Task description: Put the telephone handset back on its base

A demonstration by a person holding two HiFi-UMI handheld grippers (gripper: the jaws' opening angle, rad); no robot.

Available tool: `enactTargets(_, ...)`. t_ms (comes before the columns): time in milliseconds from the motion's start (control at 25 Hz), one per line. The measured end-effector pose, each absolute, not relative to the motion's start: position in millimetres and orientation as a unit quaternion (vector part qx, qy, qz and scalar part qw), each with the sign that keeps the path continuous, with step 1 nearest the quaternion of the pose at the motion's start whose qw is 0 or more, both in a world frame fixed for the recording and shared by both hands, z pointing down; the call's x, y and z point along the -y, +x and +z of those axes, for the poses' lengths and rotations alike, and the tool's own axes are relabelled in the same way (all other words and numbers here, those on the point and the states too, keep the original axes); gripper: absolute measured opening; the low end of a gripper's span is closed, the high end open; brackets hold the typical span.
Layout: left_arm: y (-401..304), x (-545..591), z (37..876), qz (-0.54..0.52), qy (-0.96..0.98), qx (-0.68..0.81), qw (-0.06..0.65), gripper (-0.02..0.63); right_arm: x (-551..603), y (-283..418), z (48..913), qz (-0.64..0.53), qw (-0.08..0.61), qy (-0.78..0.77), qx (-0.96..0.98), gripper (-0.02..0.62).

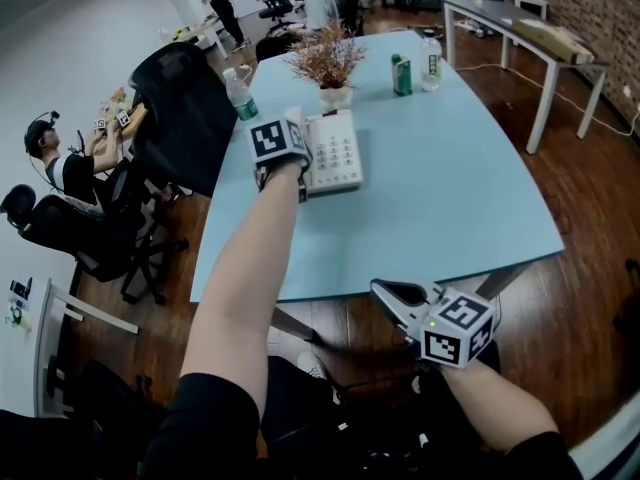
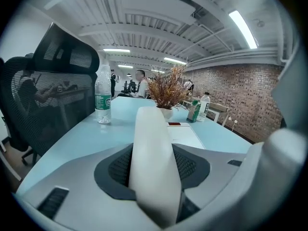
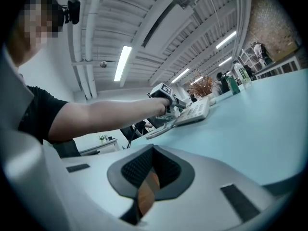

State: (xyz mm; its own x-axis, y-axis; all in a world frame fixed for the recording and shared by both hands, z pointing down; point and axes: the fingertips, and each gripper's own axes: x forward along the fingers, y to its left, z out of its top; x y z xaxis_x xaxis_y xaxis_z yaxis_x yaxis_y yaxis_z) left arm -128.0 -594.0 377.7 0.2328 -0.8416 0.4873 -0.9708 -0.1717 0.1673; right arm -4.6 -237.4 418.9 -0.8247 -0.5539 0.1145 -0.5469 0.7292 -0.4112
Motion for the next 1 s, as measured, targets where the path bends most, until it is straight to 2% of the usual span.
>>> enactTargets(320,-127.4,604.2,381.3,0.146,0.744,0.612,0.225,0.207,235.8,-3.6,415.7,-0.217,0.01,-0.298,-0.93,0.015)
enactTargets(560,-136.3,589.3,402.6,0.185,0.701,0.634,0.27,0.207,234.7,-0.9,408.6,-0.21,0.016,-0.301,-0.93,0.015)
enactTargets(1000,-130.6,586.0,403.6,0.195,0.694,0.64,0.266,0.207,233.7,0.9,404.9,-0.206,0.018,-0.301,-0.931,0.015)
